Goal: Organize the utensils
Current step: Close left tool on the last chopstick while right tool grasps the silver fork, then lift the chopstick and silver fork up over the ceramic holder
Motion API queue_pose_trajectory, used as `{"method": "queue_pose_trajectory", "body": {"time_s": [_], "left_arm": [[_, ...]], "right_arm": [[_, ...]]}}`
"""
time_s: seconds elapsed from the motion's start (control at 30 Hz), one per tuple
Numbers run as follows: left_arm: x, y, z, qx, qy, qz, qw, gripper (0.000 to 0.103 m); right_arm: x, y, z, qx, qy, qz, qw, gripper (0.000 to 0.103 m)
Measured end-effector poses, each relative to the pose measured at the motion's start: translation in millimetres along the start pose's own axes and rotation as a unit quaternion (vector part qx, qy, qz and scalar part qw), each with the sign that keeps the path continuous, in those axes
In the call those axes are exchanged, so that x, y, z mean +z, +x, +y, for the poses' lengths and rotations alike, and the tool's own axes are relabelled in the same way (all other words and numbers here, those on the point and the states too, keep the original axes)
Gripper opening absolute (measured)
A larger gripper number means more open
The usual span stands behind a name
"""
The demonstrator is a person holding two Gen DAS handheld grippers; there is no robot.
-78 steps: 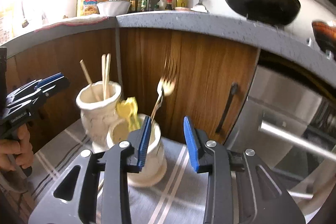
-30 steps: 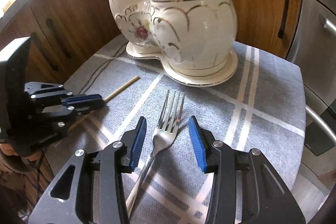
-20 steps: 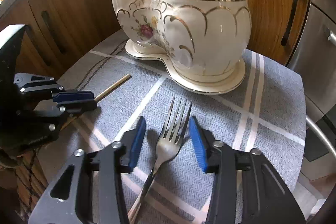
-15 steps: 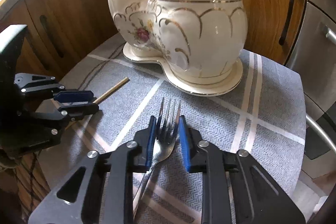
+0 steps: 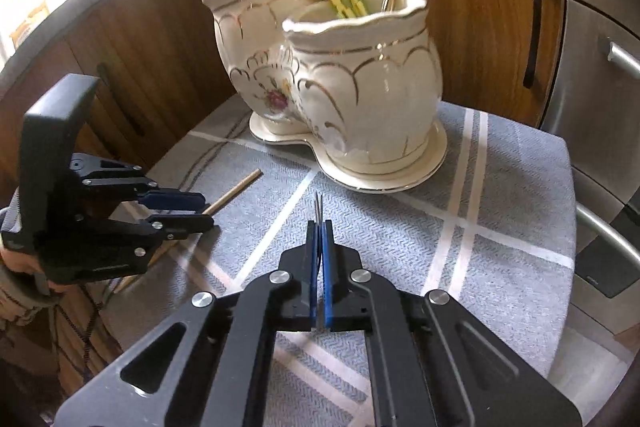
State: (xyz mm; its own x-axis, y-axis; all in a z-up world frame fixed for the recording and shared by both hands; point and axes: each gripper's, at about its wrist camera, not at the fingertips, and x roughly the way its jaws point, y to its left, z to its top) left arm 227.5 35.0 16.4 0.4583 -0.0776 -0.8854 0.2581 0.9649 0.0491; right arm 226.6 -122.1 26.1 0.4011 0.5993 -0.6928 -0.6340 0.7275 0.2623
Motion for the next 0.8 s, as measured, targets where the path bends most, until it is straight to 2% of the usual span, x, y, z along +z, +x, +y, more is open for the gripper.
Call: {"method": "queue_pose_trajectory", "body": {"time_s": [0.23,0.3,0.4,0.57,0.7,0.8], "left_arm": [[11,5,6,-0.02,0.003,0.038,0.9991,0.022],[11,5,7,-0.01,0.0,0.037,0.9993,0.006],[6,3,11,-0.02,-0.016,0.029,0.9992,0.005],[-4,-5,16,-0.032,-0.043,-0.004,0.9986,0.004],[-9,-31,21,-0.044,-0.055,-0.064,0.9954,0.005],[-10,-53,22,-0.039,-0.056,-0.107,0.9919,0.005]], "right_arm": [[-4,-16,-2,0.005,0.001,-0.01,1.0,0.002],[-2,-18,-4,0.006,0.003,-0.015,1.0,0.002],[-1,-21,-5,0.008,0.005,-0.021,1.0,0.002],[1,-29,-5,0.003,0.002,-0.037,0.999,0.002],[7,-43,-1,-0.009,-0.007,-0.066,0.998,0.002],[12,-52,4,-0.02,-0.02,-0.082,0.996,0.001]]}}
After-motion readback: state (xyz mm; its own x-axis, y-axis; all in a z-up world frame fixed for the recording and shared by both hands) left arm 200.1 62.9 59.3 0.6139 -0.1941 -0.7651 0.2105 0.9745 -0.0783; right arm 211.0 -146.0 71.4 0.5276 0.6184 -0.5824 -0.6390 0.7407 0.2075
